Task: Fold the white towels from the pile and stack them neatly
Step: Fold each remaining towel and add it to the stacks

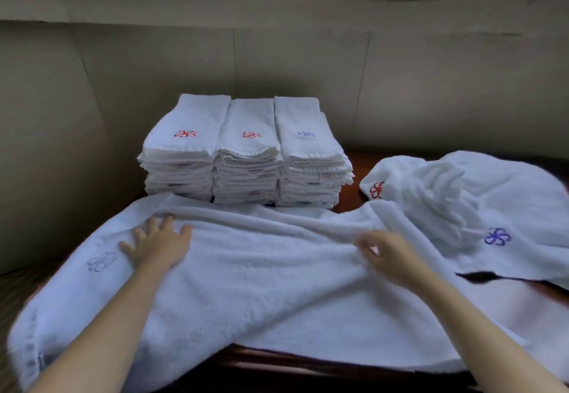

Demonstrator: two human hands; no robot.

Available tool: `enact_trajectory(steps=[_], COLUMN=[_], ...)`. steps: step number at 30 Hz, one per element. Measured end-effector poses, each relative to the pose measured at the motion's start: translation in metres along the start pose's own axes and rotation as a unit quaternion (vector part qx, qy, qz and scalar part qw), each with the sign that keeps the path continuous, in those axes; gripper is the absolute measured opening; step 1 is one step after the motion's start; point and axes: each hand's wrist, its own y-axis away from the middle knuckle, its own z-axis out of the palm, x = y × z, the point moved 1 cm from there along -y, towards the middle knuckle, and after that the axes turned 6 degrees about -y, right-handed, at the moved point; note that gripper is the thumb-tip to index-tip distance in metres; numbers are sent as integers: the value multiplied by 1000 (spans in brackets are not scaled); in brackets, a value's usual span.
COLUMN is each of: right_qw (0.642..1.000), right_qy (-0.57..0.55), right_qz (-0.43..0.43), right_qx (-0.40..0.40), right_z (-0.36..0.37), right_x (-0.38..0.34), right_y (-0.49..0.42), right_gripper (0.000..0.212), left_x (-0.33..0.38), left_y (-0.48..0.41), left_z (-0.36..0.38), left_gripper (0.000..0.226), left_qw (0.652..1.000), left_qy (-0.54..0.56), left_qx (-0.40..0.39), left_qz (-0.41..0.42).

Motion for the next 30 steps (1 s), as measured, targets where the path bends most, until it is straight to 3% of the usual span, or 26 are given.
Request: enact_trajectory(steps=[2,3,5,8,11,13,17,22,26,28,30], right_qw=[993,990,992,990,981,966,939,925,941,926,902], right_qy=[28,32,18,39,131,194,210,272,217,161,121], right_qz=[63,96,118,74,65,108,221,256,252,324,411], right_qx=[91,100,29,-110,-129,-130,-159,-65,68,111,55], right_z=[-25,-37,-49,-44,-43,-54,-72,-51,-43,-56,-66], right_x=[14,20,33,37,31,34,48,39,25,34,50], right_y=[9,15,29,51,59,63,72,68,45,40,45], right_gripper=[34,41,44,27,42,60,67,46,29,32,42], left_x=[1,5,19,58,91,94,76,68,58,47,38], left_y=[6,11,22,49,72,73,59,61,59,50,38], left_z=[-3,-5,-8,-10,1,10,15,20,23,18,13], left_gripper=[63,61,58,63,72,72,63,69,62,55,51], left_qw=[1000,999,999,999,990,988,983,980,971,965,964], left_qy=[-8,-17,-37,-27,-36,-57,-55,-53,-36,-27,3], left_qx=[13,23,27,-33,-90,-79,-56,-39,-20,8,34], left_qz=[-12,-18,-23,28,99,122,165,189,236,259,262])
